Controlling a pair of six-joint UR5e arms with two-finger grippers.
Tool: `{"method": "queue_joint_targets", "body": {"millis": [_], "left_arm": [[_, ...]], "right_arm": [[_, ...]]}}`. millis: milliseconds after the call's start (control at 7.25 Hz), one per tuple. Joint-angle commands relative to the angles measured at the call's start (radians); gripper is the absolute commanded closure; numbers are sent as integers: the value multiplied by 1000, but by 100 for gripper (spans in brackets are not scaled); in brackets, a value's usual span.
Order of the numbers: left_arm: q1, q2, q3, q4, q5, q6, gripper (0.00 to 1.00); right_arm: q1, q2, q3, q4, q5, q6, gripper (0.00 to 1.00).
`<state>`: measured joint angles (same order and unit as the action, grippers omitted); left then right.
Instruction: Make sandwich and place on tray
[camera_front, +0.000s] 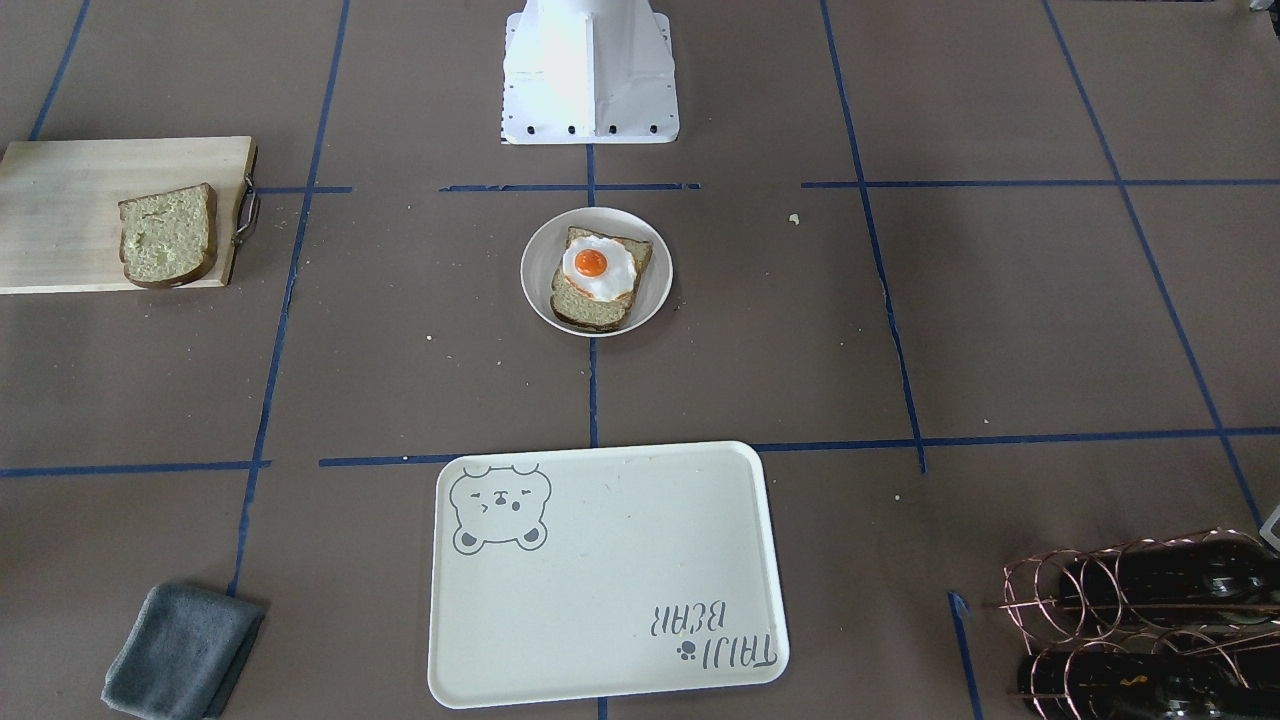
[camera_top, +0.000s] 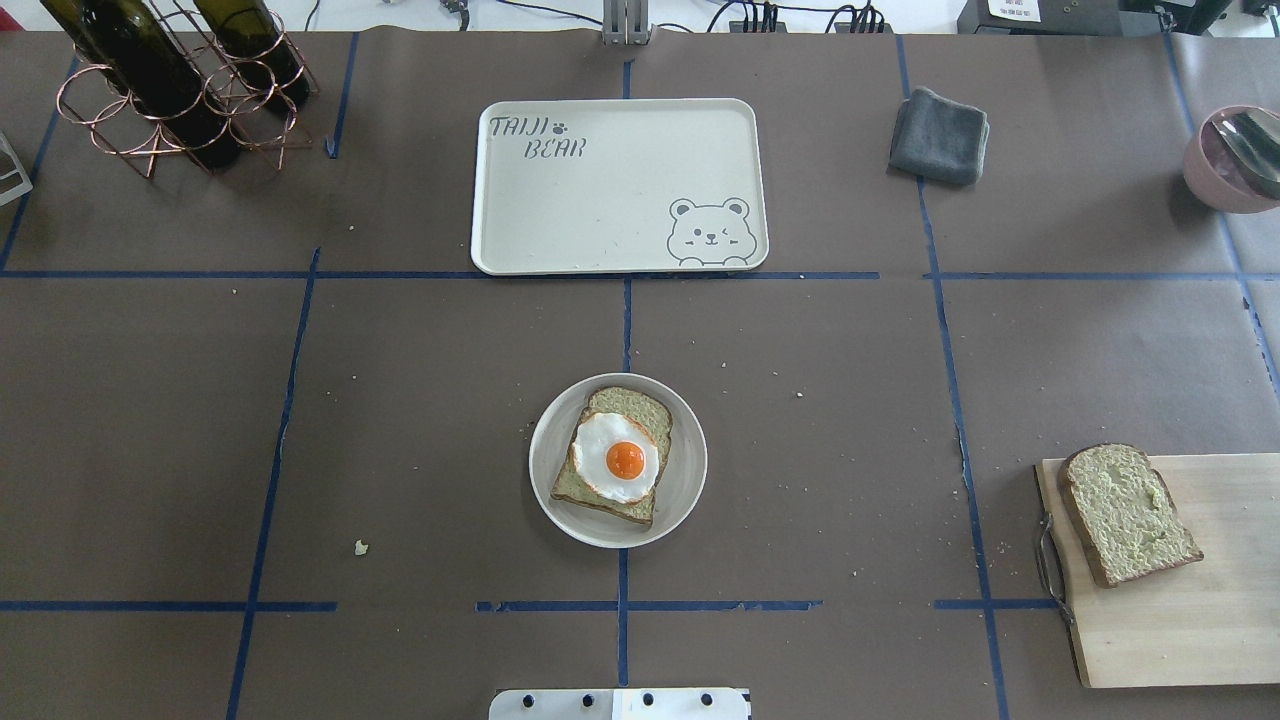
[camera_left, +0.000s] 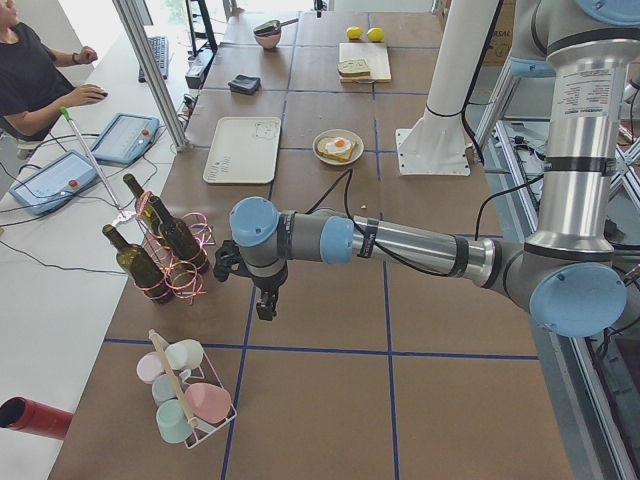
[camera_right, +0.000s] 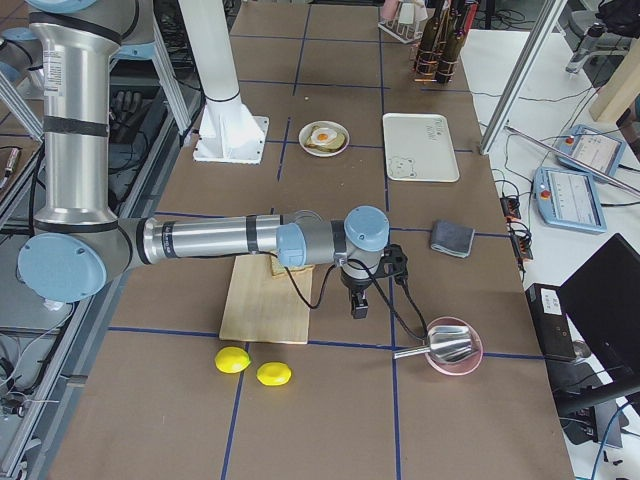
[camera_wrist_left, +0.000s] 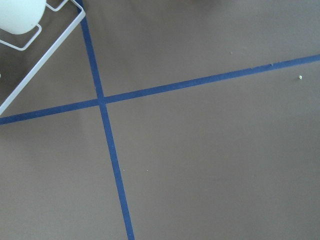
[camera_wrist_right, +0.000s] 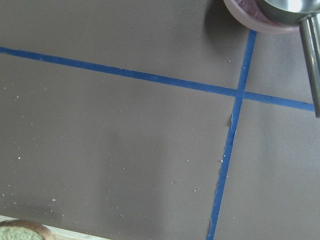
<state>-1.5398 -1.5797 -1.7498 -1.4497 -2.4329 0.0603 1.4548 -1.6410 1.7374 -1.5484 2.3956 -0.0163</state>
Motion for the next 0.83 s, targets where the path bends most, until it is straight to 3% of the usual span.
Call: {"method": "queue_joint_targets", "body": {"millis": [0, 276, 690], "left_arm": [[0, 3, -37, -9, 9, -7, 0], [9, -5, -40, -12, 73, -10, 0], [62, 6, -42, -84, 52, 0, 0]], "right_arm": [[-8, -3, -5, 4, 0, 2, 0], [-8, -3, -2, 7, -3, -1, 0], [-43, -17, 5, 60, 19, 15, 0]]}}
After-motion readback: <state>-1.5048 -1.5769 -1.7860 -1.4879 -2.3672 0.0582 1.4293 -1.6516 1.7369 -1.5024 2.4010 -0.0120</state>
